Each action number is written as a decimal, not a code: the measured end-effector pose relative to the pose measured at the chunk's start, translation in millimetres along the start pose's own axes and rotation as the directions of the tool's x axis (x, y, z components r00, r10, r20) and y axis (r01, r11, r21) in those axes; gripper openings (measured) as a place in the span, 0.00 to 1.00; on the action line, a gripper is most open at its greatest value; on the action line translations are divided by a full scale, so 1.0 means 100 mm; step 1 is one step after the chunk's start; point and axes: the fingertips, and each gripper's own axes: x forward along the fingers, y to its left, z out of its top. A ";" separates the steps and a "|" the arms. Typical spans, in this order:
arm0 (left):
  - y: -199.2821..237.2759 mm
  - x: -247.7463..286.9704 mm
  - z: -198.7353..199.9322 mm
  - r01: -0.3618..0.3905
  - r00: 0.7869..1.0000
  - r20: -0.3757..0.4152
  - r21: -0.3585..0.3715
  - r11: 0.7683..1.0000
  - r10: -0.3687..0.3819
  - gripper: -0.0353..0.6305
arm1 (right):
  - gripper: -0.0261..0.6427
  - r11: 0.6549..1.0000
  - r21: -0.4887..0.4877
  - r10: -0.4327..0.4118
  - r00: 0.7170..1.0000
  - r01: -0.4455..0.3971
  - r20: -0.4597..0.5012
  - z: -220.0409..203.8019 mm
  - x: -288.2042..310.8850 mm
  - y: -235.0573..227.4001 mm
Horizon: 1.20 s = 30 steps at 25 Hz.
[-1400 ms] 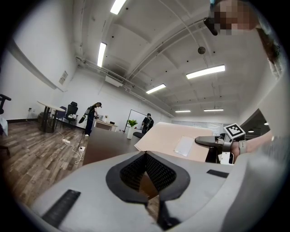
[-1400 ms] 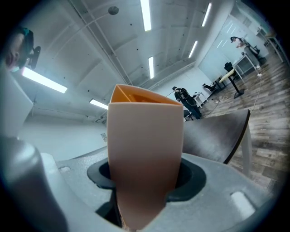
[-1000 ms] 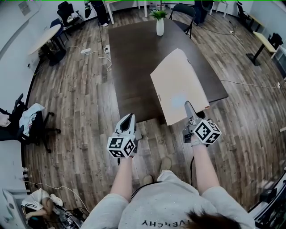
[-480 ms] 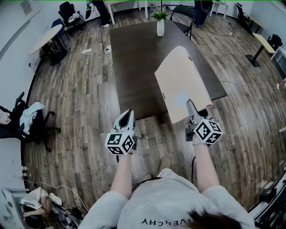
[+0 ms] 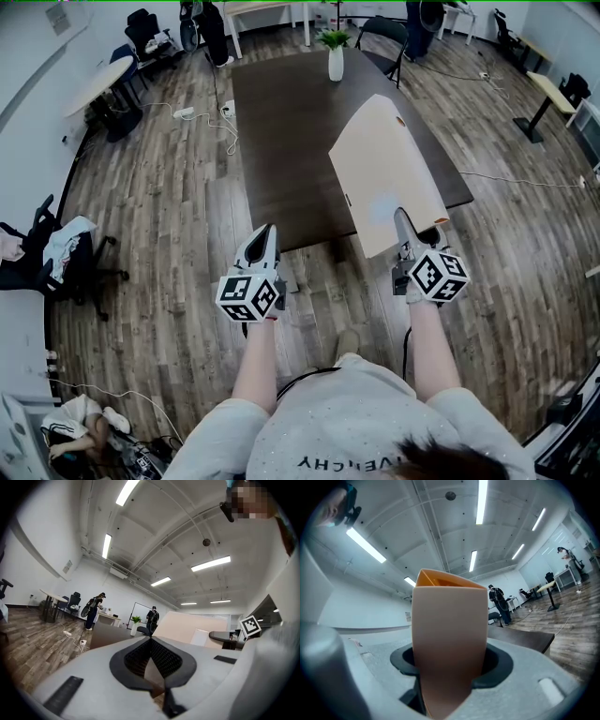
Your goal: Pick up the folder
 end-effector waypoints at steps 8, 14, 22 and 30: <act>-0.05 -0.07 0.05 0.008 1.000 0.018 -0.010 1.000 -0.008 0.05 | 0.43 1.000 -0.029 -0.005 1.000 0.005 0.013 0.05 -0.11 0.03; -0.04 -0.08 0.05 0.000 1.000 0.014 -0.015 1.000 0.000 0.05 | 0.43 0.999 -0.035 -0.004 1.000 0.005 0.014 0.07 -0.09 0.03; -0.04 -0.07 0.04 -0.002 1.000 0.014 -0.014 1.000 0.002 0.05 | 0.43 0.998 -0.060 -0.001 1.000 0.002 0.018 0.07 -0.09 0.03; -0.04 0.01 0.00 0.001 1.000 -0.002 -0.017 1.000 -0.001 0.05 | 0.44 0.997 -0.071 -0.004 1.000 0.004 0.012 0.09 -0.03 -0.01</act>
